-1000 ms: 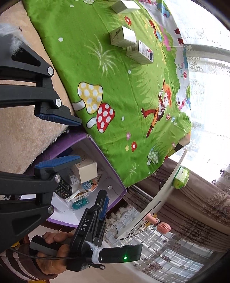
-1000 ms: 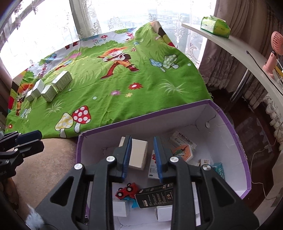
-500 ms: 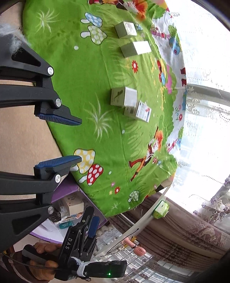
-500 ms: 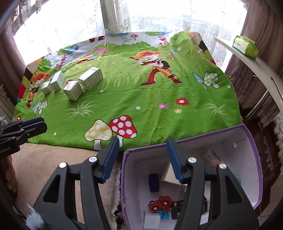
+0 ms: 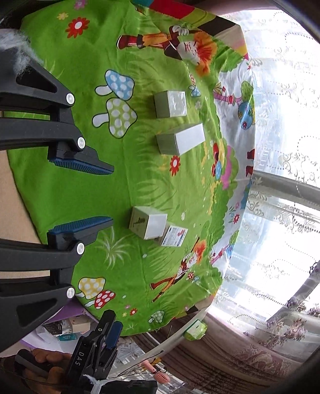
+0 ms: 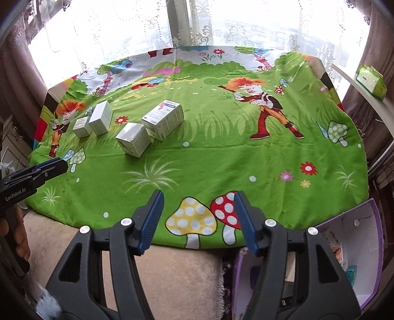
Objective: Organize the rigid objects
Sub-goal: 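Move both open tools back over the white boxes on the bed, then grasp a white cube box with the left tool while the right tool grasps another white box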
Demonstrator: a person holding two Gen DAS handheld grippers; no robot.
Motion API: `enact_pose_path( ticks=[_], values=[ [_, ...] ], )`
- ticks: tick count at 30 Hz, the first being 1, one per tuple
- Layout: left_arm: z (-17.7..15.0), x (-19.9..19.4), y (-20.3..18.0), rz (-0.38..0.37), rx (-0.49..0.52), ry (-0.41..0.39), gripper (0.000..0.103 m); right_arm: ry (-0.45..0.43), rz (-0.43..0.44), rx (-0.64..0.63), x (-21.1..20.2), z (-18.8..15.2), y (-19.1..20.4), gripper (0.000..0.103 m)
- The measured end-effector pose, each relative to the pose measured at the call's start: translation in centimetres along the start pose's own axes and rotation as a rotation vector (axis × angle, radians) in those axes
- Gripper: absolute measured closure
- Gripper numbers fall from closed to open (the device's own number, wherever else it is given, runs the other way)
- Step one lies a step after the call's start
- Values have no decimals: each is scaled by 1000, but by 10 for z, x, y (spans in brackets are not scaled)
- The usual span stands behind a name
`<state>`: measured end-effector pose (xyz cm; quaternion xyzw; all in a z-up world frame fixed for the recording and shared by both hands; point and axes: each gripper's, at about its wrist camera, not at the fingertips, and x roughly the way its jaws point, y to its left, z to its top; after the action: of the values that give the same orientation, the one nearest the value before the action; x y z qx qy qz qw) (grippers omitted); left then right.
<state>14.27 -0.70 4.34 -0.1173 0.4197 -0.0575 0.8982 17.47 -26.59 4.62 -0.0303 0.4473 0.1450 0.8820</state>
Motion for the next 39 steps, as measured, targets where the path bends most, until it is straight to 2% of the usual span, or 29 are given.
enact_pose_path(
  ticks=[6,10,13,21,32,39],
  values=[
    [17,4,28,52,-38,-29,65,-3,28,-34,19,19,32,40],
    [28,10,45,87,-62,-46,56,1,53,-42,34,31,52,39],
    [36,15,56,113,-83,-59,52,2,67,-57,45,37,68,34],
    [51,40,81,206,-136,-63,43,17,79,-33,76,55,92,34],
    [67,80,107,299,-184,-30,43,39,30,3,111,67,105,34],
    [66,95,114,316,-178,-7,43,52,4,16,126,68,103,34]
  ],
)
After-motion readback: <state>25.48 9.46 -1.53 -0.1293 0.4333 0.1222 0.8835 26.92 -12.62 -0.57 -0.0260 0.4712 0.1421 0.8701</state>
